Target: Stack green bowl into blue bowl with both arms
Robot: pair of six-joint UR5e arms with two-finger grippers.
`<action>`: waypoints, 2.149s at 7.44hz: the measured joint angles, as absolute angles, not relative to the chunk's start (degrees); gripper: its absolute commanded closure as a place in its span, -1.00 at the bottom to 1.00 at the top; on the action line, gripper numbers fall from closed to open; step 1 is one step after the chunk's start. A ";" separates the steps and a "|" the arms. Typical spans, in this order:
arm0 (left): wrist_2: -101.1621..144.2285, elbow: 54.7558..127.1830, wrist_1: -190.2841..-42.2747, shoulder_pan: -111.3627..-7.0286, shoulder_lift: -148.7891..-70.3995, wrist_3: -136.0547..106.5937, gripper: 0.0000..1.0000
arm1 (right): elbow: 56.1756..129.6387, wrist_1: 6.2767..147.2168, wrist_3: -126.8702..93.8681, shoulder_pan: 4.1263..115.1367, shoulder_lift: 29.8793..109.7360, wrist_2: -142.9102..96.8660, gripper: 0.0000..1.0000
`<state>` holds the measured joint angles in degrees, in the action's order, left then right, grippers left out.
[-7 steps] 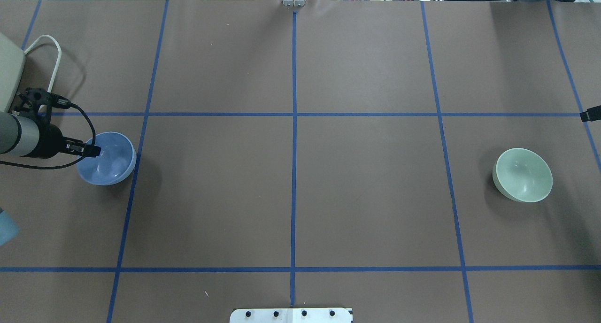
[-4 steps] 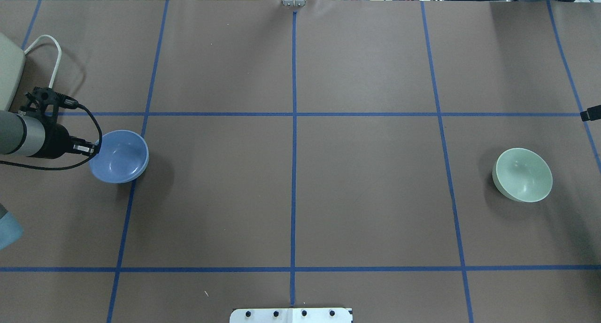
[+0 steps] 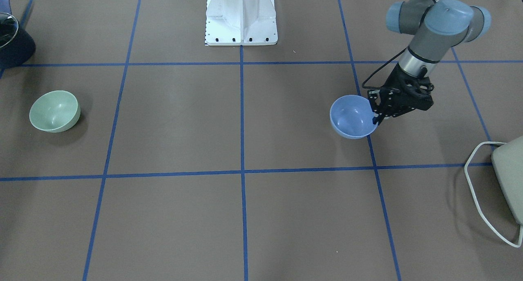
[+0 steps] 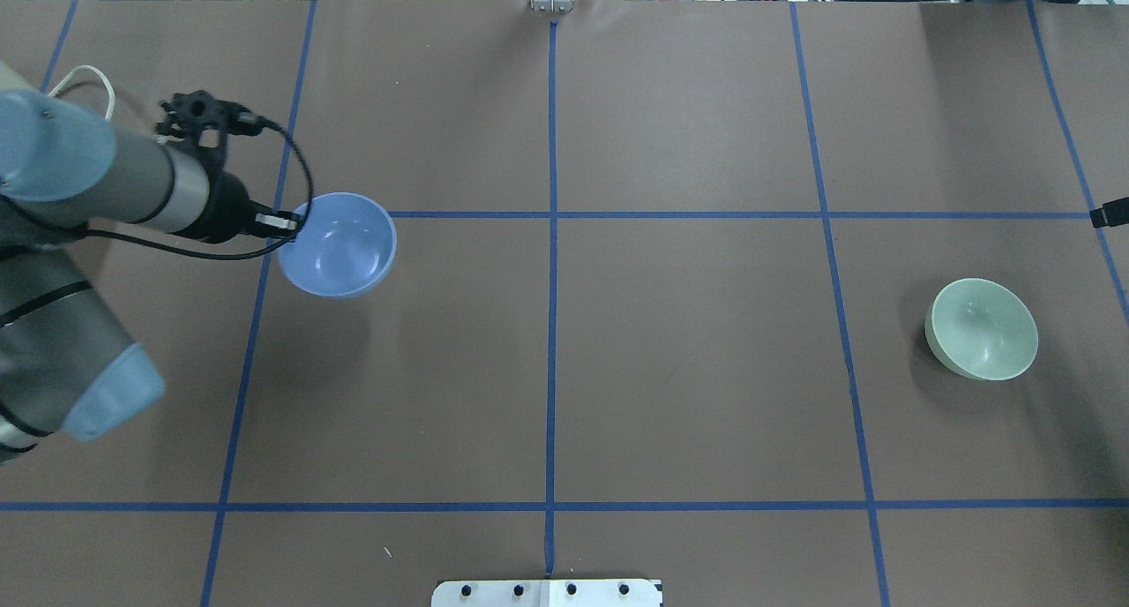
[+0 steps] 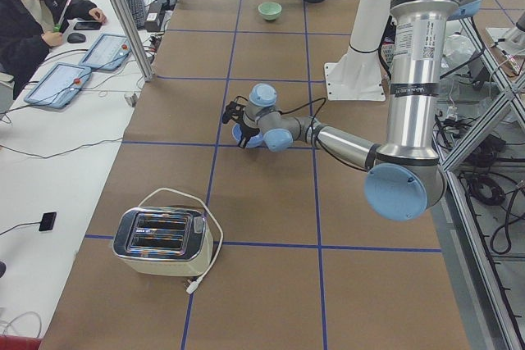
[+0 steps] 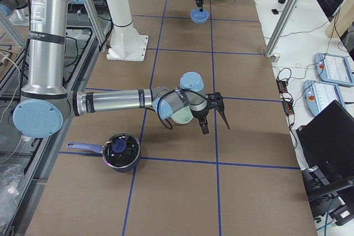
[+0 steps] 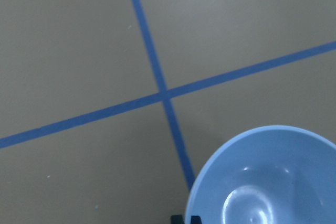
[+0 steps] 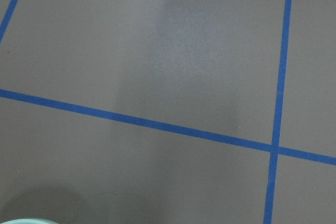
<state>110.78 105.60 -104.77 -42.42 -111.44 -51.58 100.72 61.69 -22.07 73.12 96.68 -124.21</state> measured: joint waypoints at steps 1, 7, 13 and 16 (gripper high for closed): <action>109.76 103.48 -98.33 -39.13 -118.94 -54.28 1.00 | 100.72 61.66 -22.16 73.10 96.67 -124.23 -1.00; 107.15 86.74 -105.42 -31.50 -132.48 -58.12 1.00 | 100.46 61.70 -22.24 73.04 96.42 -124.19 -1.00; 107.14 86.95 -106.14 -30.82 -132.29 -57.68 -0.97 | 100.29 61.70 -22.31 73.04 96.35 -124.22 -1.00; 111.84 97.81 -96.31 -37.30 -127.20 -49.53 -0.97 | 100.47 61.76 -24.87 72.80 96.03 -124.57 -1.00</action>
<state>111.84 97.81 -96.31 -37.30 -127.20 -49.53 100.47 61.76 -24.87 72.80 96.03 -124.57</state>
